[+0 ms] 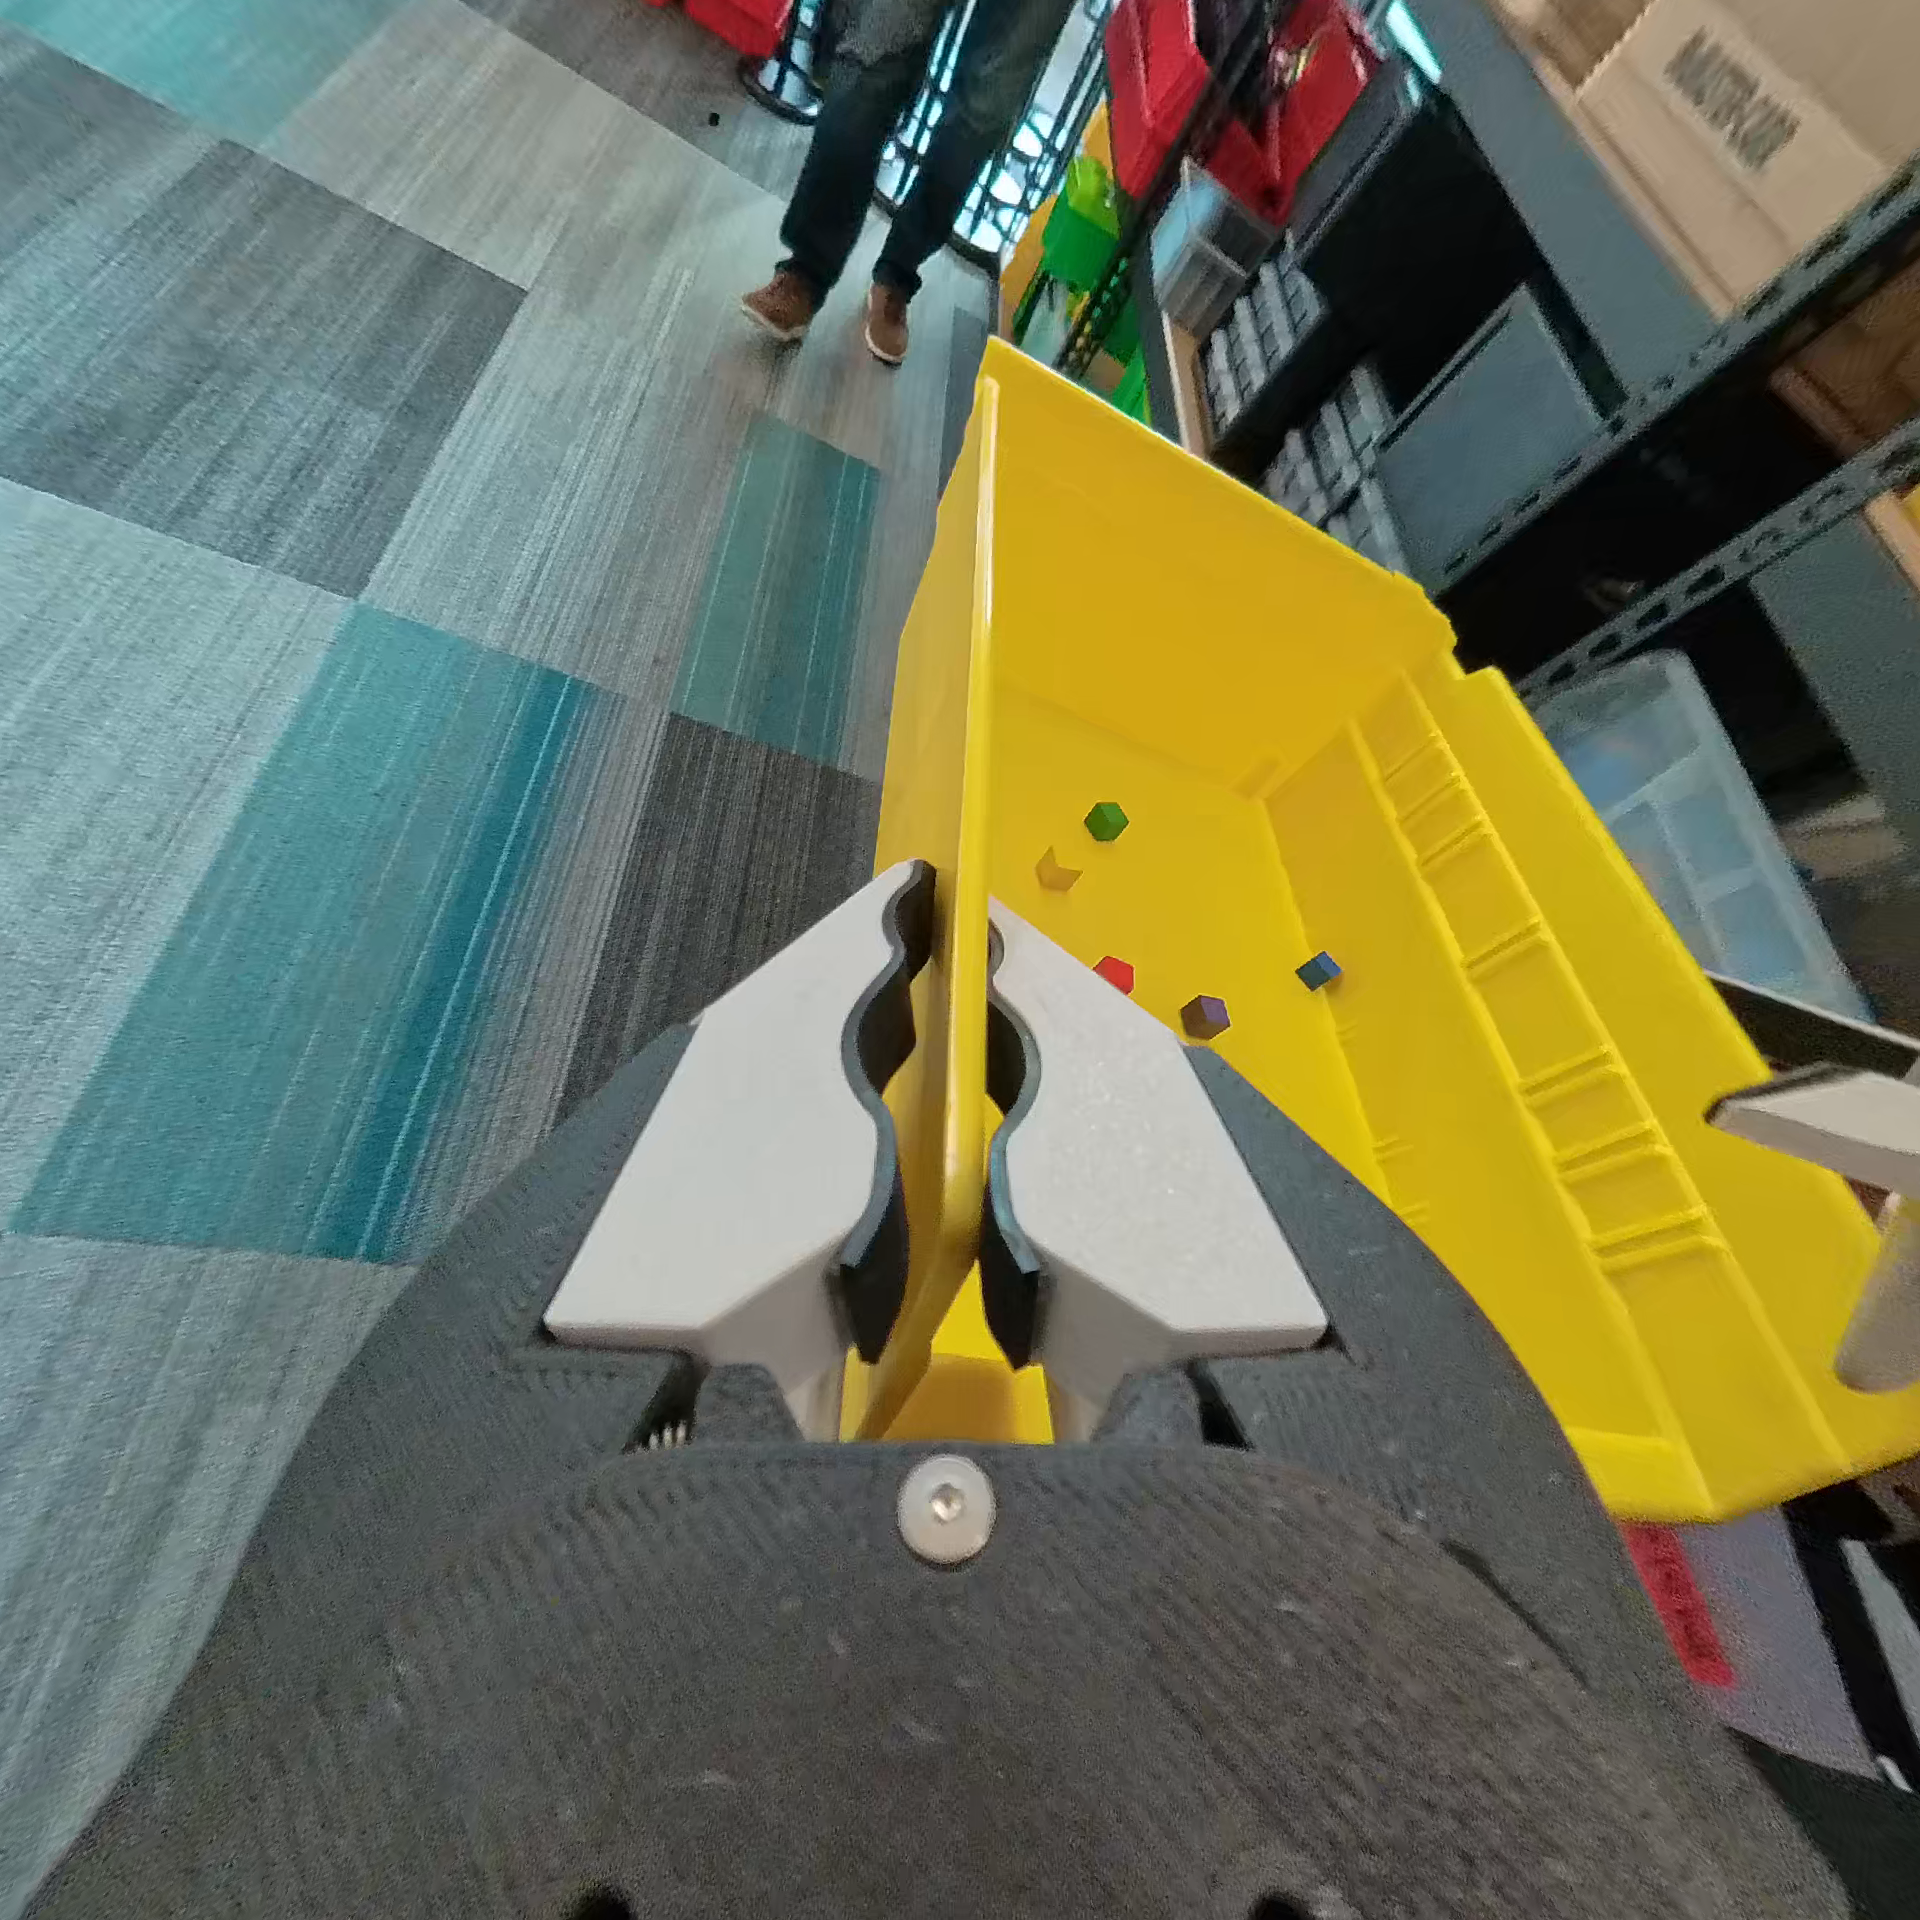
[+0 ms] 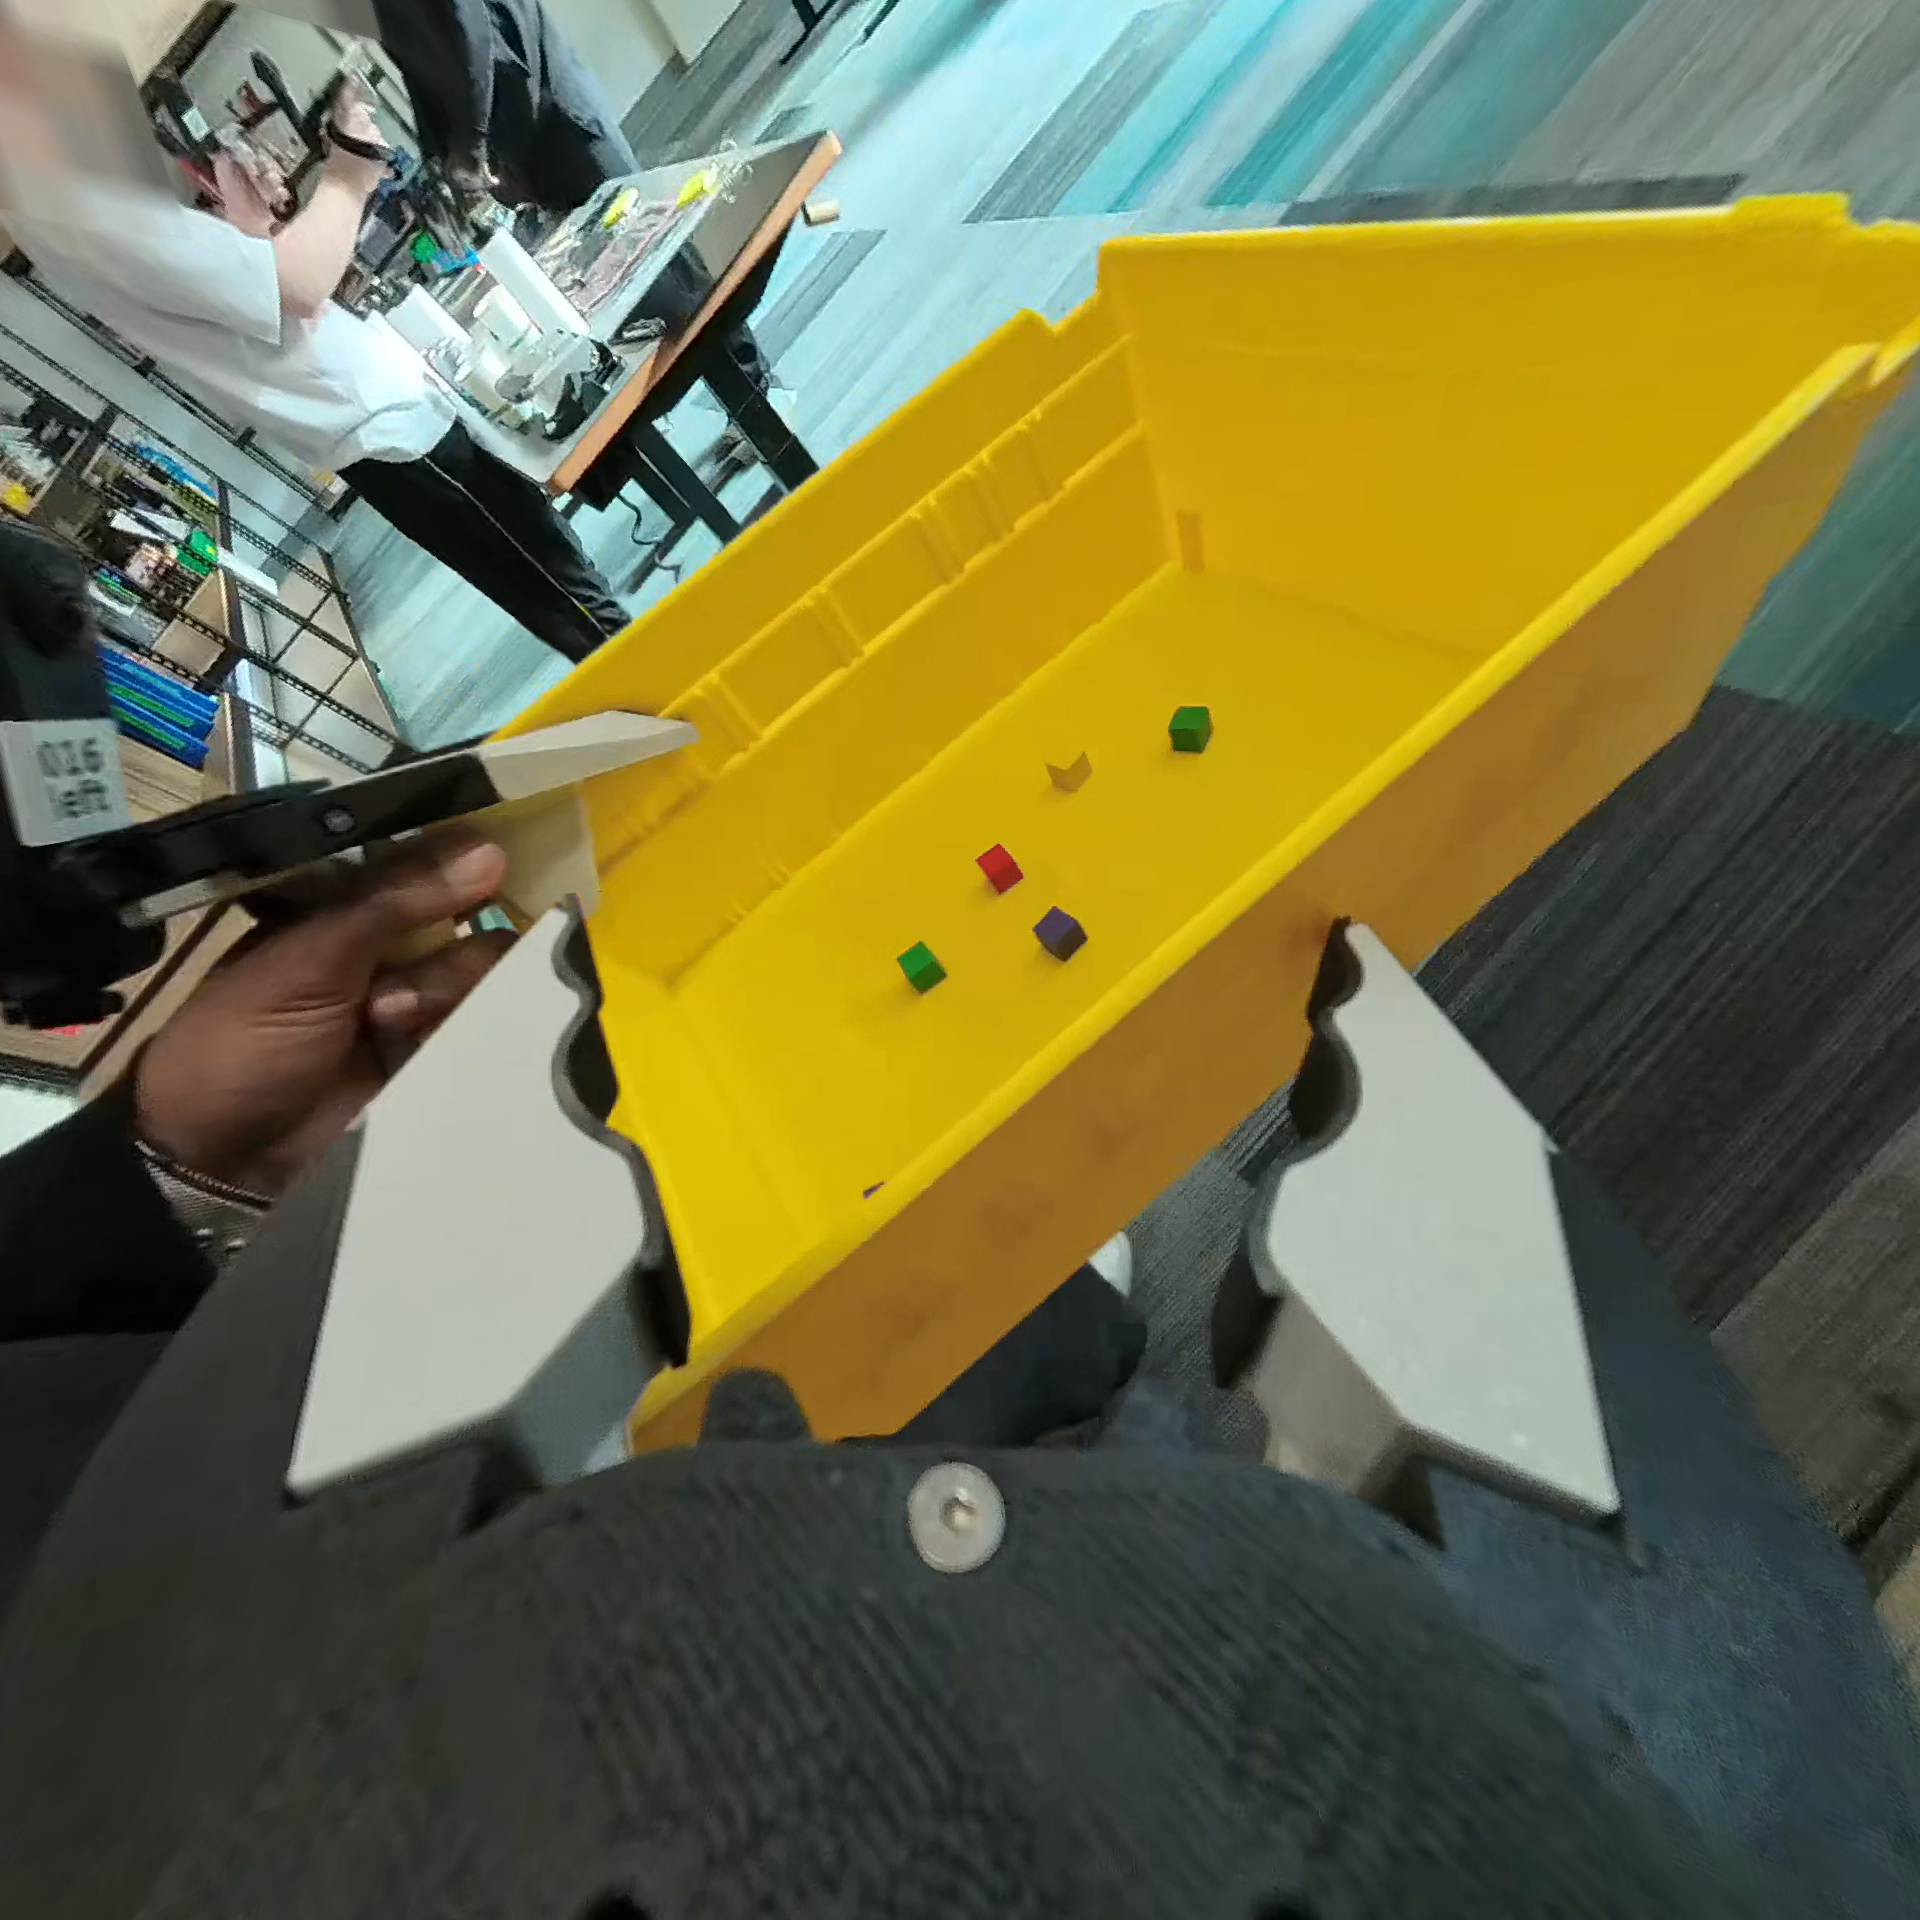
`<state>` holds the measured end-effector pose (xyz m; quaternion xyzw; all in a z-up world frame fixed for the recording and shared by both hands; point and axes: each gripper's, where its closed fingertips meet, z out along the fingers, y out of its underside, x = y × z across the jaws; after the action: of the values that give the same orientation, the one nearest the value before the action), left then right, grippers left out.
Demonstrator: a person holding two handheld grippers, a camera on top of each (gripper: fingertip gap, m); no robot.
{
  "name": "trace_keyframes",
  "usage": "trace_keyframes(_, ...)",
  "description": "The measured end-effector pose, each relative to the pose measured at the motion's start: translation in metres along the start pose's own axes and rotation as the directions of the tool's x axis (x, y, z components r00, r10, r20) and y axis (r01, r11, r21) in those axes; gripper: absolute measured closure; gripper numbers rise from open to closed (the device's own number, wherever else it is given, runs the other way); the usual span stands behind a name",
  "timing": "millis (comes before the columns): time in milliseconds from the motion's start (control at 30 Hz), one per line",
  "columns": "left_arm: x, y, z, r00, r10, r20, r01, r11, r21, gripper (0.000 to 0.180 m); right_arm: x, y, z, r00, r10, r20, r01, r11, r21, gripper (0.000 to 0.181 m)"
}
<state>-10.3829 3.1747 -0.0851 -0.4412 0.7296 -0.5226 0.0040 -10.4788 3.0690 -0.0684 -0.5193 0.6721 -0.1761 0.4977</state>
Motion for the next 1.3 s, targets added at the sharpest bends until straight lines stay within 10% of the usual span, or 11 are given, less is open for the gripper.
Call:
trace_keyframes(200, -0.024, -0.032, 0.036, 0.998, -0.044, -0.054, 0.044, 0.999, 0.015, 0.18, 0.005, -0.037, 0.033, 0.999, 0.033, 0.007, -0.034, 0.997, 0.071, 0.042)
trace_keyframes(567, -0.141, -0.134, 0.087, 0.981, -0.101, -0.163, 0.108, 0.994, 0.033, 0.18, -0.04, -0.126, 0.115, 0.99, 0.139, 0.025, -0.139, 0.934, 0.328, 0.087)
trace_keyframes(733, -0.181, -0.181, 0.107, 0.974, -0.042, -0.223, 0.051, 0.998, 0.035, 0.18, -0.042, -0.128, 0.147, 0.976, 0.179, -0.122, -0.128, 0.931, 0.342, 0.072)
trace_keyframes(1300, -0.185, -0.186, 0.101, 0.938, -0.033, -0.346, 0.044, 0.999, 0.023, 0.18, -0.059, -0.108, 0.214, 0.822, 0.525, 0.221, -0.569, 0.776, 0.272, 0.041)
